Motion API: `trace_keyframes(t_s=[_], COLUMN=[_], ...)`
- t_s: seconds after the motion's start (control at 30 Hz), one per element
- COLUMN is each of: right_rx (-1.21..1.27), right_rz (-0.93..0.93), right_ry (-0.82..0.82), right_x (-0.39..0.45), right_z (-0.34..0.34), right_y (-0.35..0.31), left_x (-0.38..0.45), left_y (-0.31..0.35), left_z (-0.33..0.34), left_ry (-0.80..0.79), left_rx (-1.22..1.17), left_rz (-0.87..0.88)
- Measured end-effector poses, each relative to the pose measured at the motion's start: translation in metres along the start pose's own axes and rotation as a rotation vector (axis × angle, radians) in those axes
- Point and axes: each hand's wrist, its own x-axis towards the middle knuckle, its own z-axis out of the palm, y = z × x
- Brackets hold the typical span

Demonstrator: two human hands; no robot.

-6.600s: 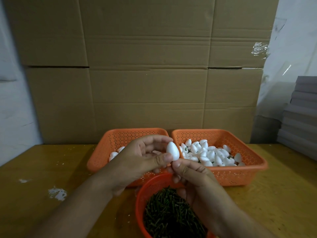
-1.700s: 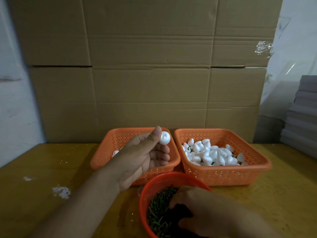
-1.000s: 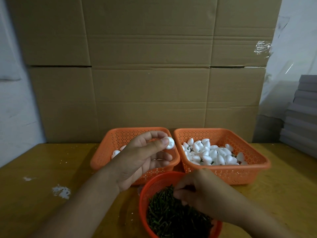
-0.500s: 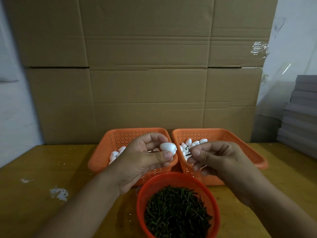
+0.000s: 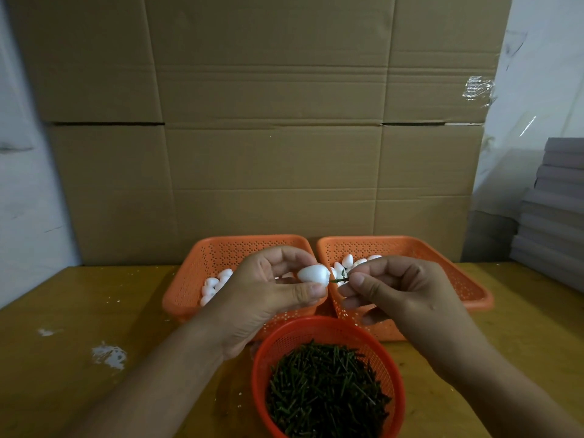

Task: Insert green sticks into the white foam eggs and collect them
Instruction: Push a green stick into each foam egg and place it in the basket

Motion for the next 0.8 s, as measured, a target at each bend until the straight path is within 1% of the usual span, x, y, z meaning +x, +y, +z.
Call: trace_keyframes(t_s=[0.1, 0.33, 0.8], right_rx=[-0.042, -0.051, -0.066], right_rz=[-0.061, -0.080, -0.083], right_ry=[0.044, 0.106, 0.062], right_x=[-0.001, -0.002, -0.003], right_z=[0.003, 0.003, 0.012], right_y=[0.000, 0.000, 0.006], left_x=[0.000, -0.001, -0.002], left_y=[0.000, 0.001, -0.001], left_z=[0.001, 0.002, 0.008], left_ry=[-0.003, -0.005, 0.007], left_rx=[0.010, 0.016, 0.044], left_rz=[0.005, 0.009, 0.028])
